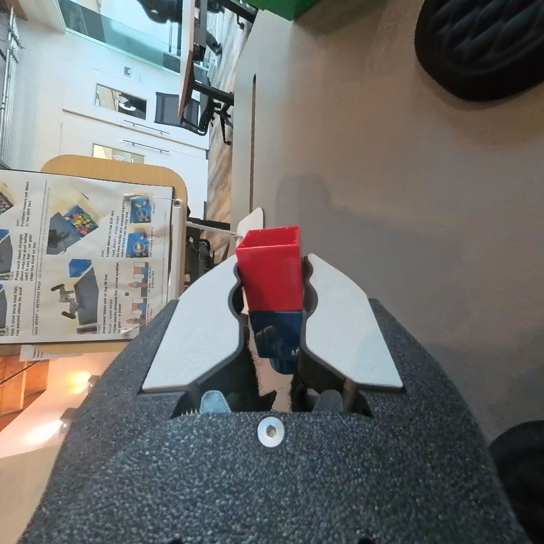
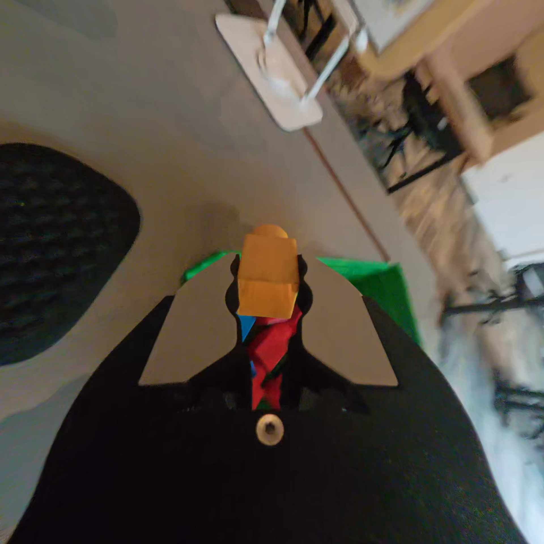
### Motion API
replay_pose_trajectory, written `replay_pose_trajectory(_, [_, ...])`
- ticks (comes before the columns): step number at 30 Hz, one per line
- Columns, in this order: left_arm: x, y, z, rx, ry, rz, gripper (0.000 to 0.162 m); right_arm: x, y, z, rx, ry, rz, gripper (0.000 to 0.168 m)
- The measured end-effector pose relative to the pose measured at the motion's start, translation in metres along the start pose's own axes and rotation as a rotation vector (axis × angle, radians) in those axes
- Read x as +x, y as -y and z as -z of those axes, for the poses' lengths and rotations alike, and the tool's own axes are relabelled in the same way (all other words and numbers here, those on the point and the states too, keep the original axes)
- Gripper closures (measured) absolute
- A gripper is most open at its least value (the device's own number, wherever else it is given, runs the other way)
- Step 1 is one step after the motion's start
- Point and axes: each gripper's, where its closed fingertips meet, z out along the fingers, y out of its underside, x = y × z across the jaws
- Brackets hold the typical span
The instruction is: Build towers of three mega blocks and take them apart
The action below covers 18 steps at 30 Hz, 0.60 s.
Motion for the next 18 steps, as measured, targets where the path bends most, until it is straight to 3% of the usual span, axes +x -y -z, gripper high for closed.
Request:
replay_pose_trajectory(6, [0.000,0.001,0.000,0.009,0.005,0.003,0.125,0.024,-0.079,-0.005,-0.173,0.005,-0.273,0.132])
replay_pose_trajectory(11, [0.001,0.000,-0.001,0.003,0.003,-0.006,0.125,0.040,-0.134,-0.020,-0.395,-0.086,-0.302,0.131])
replay_pose_trajectory(18, [0.005,-0.003,-0.004,-0.007,-0.006,-0.019,0.124,0.041,-0.146,-0.029,-0.501,-0.058,-0.305,0.128])
